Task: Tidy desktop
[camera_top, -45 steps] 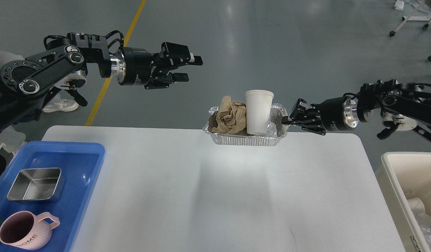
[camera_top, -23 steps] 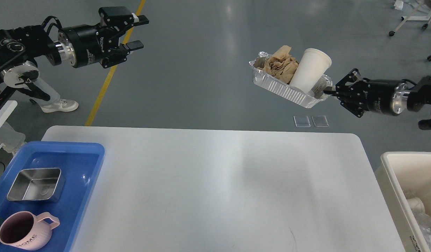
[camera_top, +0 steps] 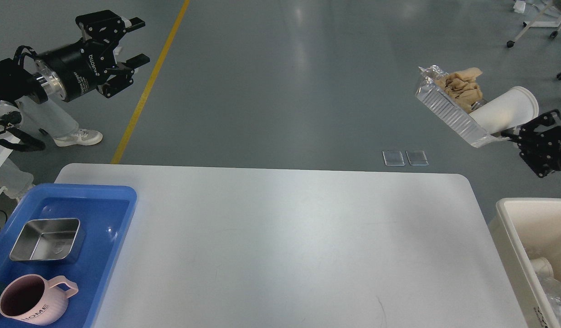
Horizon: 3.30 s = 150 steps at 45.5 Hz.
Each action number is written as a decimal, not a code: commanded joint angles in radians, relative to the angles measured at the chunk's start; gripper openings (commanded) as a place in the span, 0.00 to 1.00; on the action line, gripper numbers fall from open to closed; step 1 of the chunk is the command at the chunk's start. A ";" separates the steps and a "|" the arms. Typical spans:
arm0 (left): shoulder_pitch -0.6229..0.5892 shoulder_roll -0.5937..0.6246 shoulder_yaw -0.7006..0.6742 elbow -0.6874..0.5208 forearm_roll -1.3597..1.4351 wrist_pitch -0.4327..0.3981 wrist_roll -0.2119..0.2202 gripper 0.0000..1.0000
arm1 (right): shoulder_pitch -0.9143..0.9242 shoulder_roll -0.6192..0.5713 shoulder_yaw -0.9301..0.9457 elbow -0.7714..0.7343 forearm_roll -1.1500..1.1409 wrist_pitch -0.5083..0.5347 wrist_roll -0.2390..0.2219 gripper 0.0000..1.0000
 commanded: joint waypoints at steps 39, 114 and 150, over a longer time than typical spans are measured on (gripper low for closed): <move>0.179 -0.057 -0.260 0.098 -0.035 0.019 -0.026 0.76 | -0.487 -0.158 -0.008 -0.153 0.162 0.016 0.296 0.00; 0.190 -0.297 -0.417 0.170 -0.146 0.401 -0.001 0.96 | -0.613 0.222 0.101 -0.755 0.314 -0.016 0.359 0.96; 0.190 -0.341 -0.440 0.169 -0.184 0.375 -0.003 0.99 | -0.063 0.699 0.271 -0.861 0.318 -0.080 0.344 1.00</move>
